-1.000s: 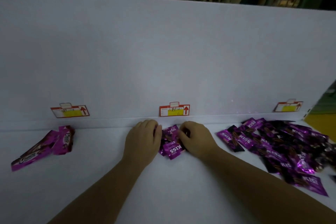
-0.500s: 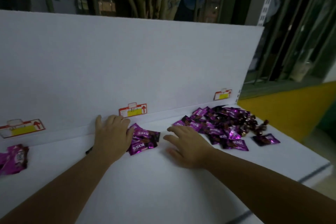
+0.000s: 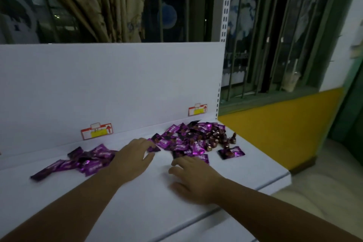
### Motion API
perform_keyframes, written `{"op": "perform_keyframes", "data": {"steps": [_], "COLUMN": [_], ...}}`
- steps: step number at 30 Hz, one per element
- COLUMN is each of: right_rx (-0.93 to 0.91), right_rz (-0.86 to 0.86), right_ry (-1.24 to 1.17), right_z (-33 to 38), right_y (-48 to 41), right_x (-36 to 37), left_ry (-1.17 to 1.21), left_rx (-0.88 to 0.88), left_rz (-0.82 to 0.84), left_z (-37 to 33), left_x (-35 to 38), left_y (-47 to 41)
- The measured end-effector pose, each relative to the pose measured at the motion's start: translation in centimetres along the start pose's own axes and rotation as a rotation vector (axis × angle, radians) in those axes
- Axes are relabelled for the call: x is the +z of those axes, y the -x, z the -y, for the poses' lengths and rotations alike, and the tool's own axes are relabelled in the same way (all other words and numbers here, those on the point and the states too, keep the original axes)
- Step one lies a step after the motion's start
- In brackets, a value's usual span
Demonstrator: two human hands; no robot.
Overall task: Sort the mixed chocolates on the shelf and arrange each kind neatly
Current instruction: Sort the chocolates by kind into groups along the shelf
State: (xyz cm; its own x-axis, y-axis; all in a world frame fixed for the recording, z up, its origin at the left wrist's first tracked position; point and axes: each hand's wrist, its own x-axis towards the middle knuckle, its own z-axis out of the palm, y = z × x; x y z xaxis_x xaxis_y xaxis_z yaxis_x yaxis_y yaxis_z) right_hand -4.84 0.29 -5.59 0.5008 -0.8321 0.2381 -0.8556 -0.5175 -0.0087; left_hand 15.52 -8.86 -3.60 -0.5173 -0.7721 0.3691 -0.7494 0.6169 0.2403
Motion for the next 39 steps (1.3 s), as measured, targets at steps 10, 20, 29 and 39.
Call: {"op": "perform_keyframes", "data": {"steps": [10, 20, 29, 39], "right_rx": [0.058, 0.056, 0.212, 0.299], "right_rz": [-0.124, -0.221, -0.083, 0.078], "right_ry": [-0.085, -0.113, 0.01, -0.083], "right_z": [-7.9, -9.8, -12.9, -15.2], "right_y": [7.2, 0.6, -4.5, -9.6], "right_x": [-0.9, -1.3, -3.9, -3.8], "left_ry": [-0.03, 0.017, 0.117, 0.141], "left_rx": [-0.096, -0.504, -0.752, -0.52], "left_rz": [0.133, -0.024, 0.124, 0.173], "left_z": [-6.9, -4.3, -0.7, 1.2], "left_x": [2.1, 2.7, 5.7, 7.3], "left_y": [1.2, -1.9, -10.1, -11.8]}}
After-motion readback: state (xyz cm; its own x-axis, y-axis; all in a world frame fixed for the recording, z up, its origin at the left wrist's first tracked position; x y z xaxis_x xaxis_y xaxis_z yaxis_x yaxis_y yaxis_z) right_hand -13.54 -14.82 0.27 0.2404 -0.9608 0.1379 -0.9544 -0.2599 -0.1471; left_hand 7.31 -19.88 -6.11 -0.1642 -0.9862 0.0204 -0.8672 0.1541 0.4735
